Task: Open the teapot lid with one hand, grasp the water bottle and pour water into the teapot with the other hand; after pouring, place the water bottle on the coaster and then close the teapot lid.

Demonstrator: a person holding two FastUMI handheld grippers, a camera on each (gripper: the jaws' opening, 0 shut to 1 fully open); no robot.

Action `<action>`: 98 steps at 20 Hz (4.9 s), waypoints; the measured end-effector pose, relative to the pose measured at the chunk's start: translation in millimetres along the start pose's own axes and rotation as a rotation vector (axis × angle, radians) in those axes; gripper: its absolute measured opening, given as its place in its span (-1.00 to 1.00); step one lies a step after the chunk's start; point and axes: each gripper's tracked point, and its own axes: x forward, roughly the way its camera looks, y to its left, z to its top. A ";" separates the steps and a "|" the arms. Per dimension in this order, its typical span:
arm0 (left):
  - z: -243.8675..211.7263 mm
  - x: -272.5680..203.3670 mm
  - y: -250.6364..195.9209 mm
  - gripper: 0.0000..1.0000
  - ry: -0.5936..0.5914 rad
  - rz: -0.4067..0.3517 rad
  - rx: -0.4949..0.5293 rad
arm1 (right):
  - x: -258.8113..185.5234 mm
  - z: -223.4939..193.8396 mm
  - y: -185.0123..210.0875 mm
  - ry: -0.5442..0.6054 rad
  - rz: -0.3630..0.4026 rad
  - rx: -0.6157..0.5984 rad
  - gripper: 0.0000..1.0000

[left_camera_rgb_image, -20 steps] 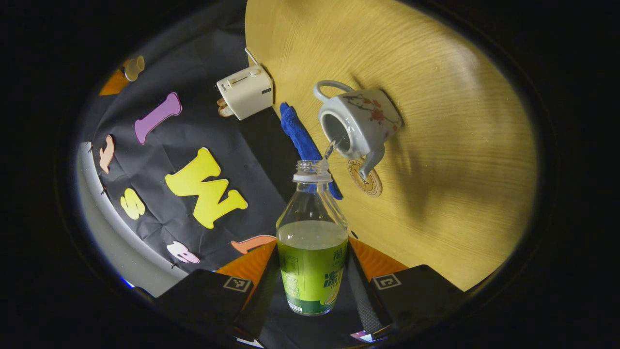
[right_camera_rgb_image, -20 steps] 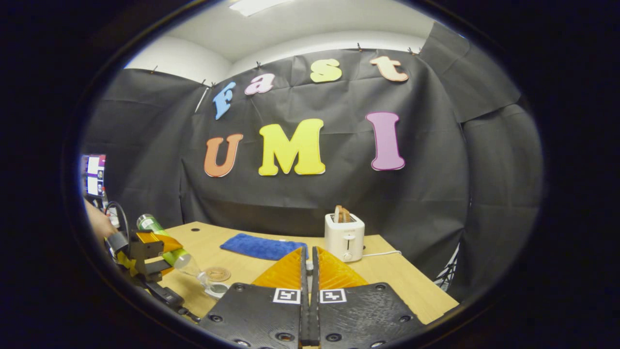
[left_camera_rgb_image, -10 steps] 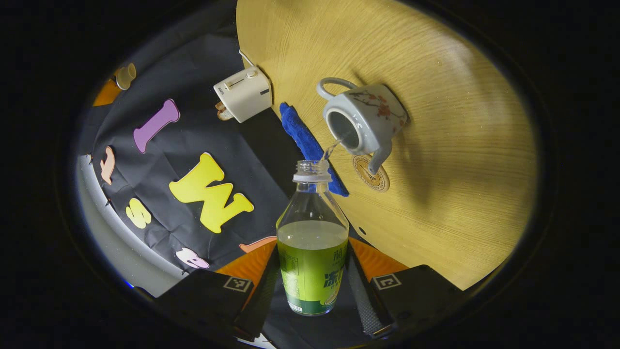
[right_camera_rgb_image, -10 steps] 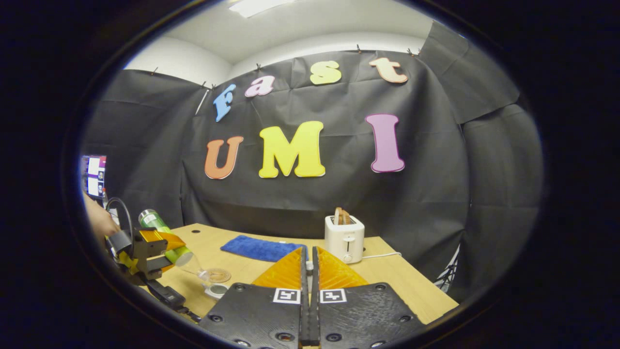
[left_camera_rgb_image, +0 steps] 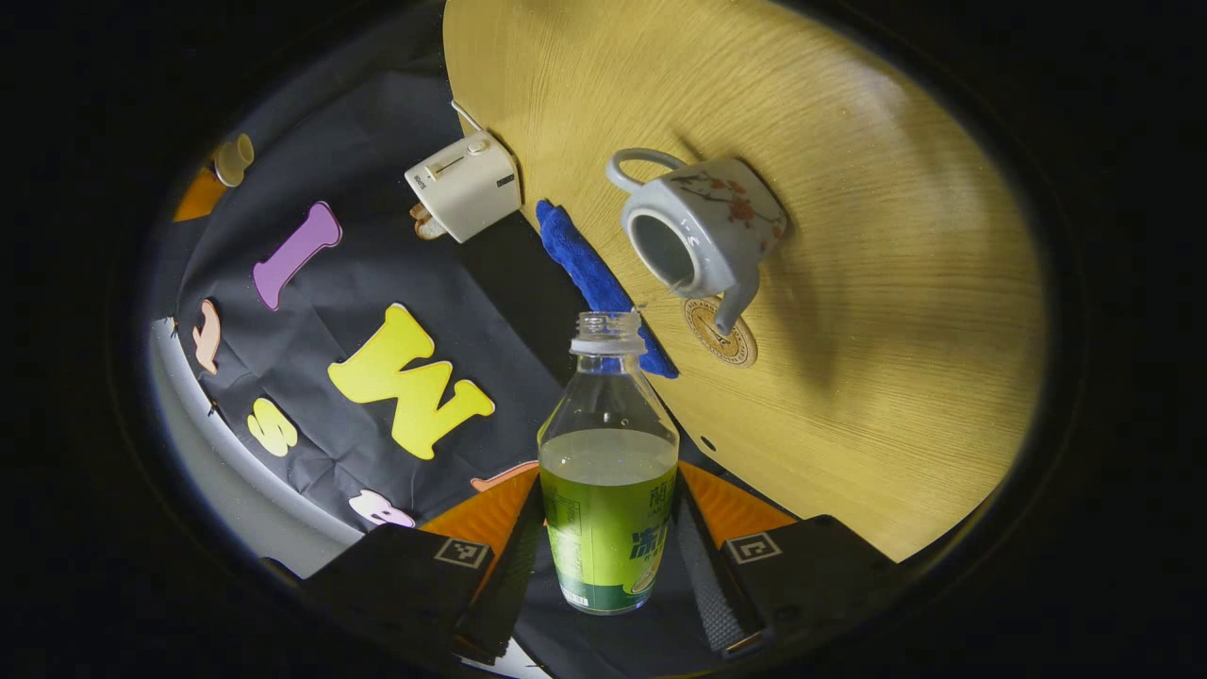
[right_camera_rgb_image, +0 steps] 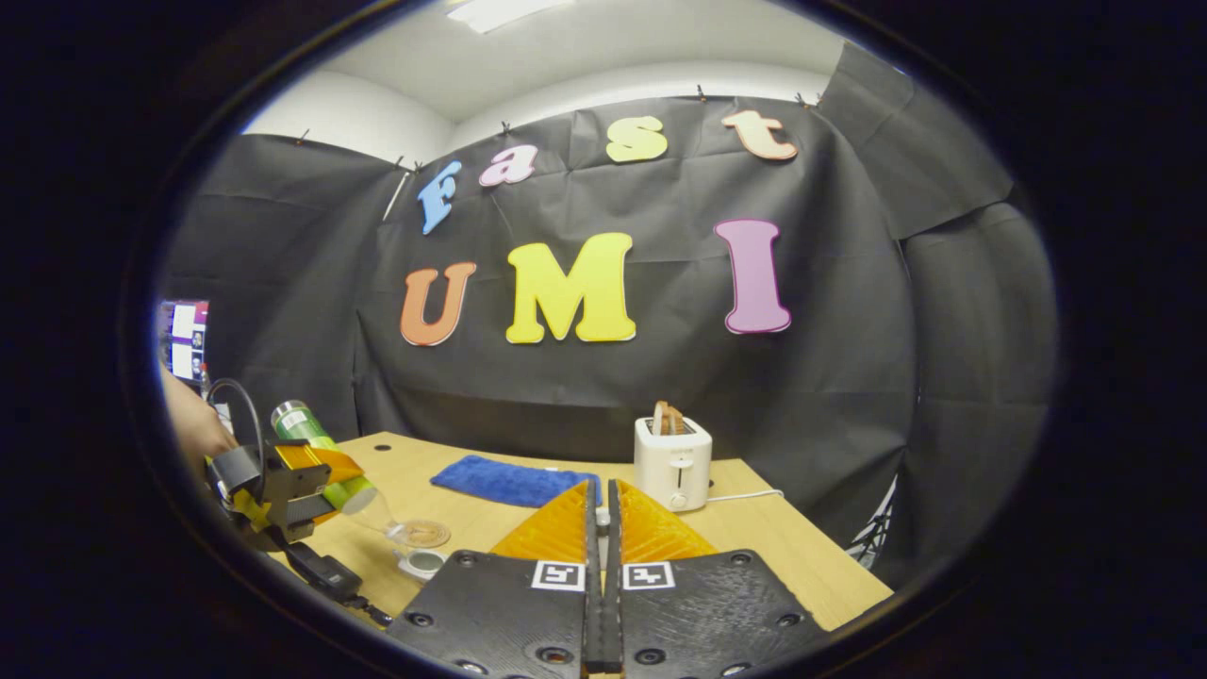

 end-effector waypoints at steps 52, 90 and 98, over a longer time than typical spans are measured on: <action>28.7 112.6 14.4 0.55 -0.461 -0.031 -2.148 | 38.1 -53.7 5.4 0.124 -0.029 -0.047 -1.00; -91.3 -33.7 -7.8 0.94 -0.402 0.004 -2.098 | 57.3 -96.5 148.6 0.167 0.235 0.030 -1.00; -103.3 -60.7 -25.5 0.94 -0.443 -0.016 -2.127 | 66.4 -86.2 193.1 0.096 0.264 0.063 -1.00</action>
